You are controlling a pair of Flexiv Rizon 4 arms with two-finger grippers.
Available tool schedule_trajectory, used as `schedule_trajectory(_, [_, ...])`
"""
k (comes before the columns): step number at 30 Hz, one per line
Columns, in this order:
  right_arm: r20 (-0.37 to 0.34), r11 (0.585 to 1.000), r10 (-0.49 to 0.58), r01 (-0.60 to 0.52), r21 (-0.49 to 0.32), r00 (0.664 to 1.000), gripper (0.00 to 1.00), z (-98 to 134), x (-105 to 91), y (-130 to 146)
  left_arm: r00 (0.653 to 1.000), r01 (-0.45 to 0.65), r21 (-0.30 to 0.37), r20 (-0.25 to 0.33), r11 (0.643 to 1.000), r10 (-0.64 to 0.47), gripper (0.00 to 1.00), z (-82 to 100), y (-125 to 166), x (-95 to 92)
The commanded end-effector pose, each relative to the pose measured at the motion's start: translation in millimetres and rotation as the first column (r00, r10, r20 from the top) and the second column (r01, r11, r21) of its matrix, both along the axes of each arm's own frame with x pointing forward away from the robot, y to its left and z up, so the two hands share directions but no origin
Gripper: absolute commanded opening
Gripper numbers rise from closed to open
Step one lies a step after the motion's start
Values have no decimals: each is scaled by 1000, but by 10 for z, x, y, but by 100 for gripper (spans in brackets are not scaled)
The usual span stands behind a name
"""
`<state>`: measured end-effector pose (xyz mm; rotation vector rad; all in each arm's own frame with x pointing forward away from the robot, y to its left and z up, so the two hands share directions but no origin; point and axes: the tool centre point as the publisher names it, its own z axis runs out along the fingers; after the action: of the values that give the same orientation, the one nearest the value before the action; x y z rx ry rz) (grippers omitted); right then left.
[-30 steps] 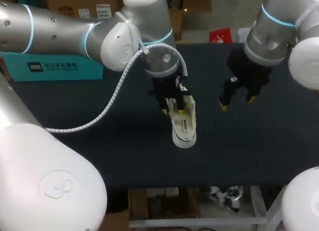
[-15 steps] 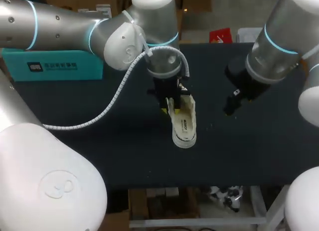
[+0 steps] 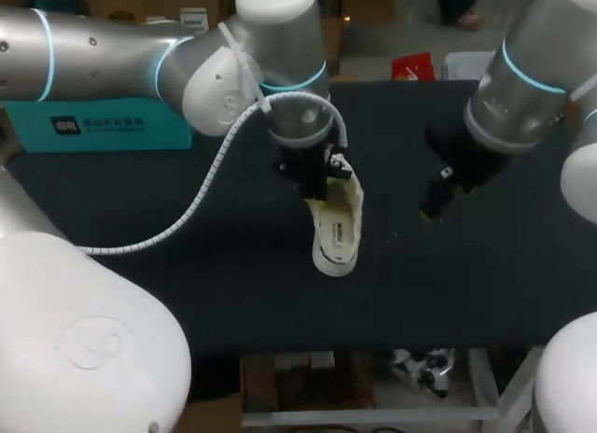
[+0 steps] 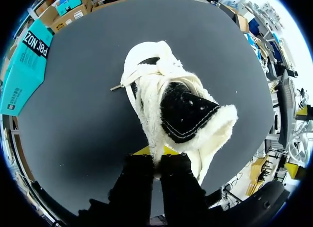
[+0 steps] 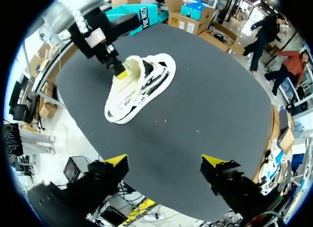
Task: Open the shoe tongue, take the insole out of the shoe, put the insole back into the shoe, and pack the shoe into the shoebox
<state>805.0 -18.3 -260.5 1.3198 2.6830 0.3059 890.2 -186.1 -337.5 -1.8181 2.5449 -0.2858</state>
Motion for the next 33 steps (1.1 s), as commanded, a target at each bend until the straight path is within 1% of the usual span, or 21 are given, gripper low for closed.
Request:
schedule_trajectory(1, [-62,995,88,-90,-33,994,100,45,46,-33,996,74,-69,52,995,-70,0,166,233,-121])
schedule_trajectory(2, [-84,990,131,-136,-49,988,100,39,63,-77,991,127,-80,62,989,-122,0,187,265,-129])
schedule_trajectory(3, [-88,987,148,-153,-52,985,100,38,70,-100,988,144,-83,65,986,-139,0,199,277,-132])
schedule_trajectory(4, [-86,975,210,-215,-51,974,100,54,72,-146,982,181,-76,75,981,-175,0,219,308,-146])
schedule_trajectory(6, [-80,951,292,-298,-78,953,100,93,51,-171,969,230,-76,110,970,-221,0,272,365,-163])
schedule_trajectory(8, [-70,920,374,-380,-93,925,100,131,37,-220,954,273,-59,149,960,-262,0,328,427,-152])
schedule_trajectory(10, [-77,902,415,-421,-100,907,100,156,38,-277,932,331,-62,178,942,-316,0,376,483,-174])
schedule_trajectory(14, [-66,868,481,-485,-102,874,100,193,40,-337,894,404,-32,226,914,-387,0,434,602,-204])
schedule_trajectory(16, [-62,847,517,-520,-109,854,100,206,32,-343,874,437,-23,246,899,-419,0,456,645,-239])
schedule_trajectory(17, [-51,830,543,-545,-117,838,100,217,22,-333,860,456,-7,260,890,-439,0,467,662,-257])
schedule_trajectory(18, [-41,817,563,-563,-121,825,100,226,12,-324,850,475,-8,265,880,-456,0,483,677,-279])
schedule_trajectory(19, [-35,810,574,-573,-128,818,100,232,8,-317,835,495,1,275,869,-476,0,507,693,-289])
schedule_trajectory(21, [-35,810,574,-573,-128,818,100,232,8,-317,803,535,20,298,845,-516,0,571,737,-305])
schedule_trajectory(24, [-35,810,574,-573,-128,818,100,232,8,-317,752,583,28,361,812,-552,0,768,857,-272])
schedule_trajectory(26, [-35,810,574,-573,-128,818,100,232,8,-317,714,611,50,397,790,-577,0,897,957,-226])
schedule_trajectory(27, [-35,810,574,-573,-128,818,100,232,8,-317,694,620,67,417,782,-586,0,982,1038,-169])
schedule_trajectory(30, [-35,810,574,-573,-128,818,100,232,8,-317,631,664,81,473,744,-614,0,1228,1202,-2])
schedule_trajectory(32, [-35,810,574,-573,-128,818,100,232,8,-317,587,682,119,500,721,-637,0,1382,1310,160])
schedule_trajectory(33, [-35,810,574,-573,-128,818,100,232,8,-317,564,693,135,511,708,-649,0,1479,1387,277])
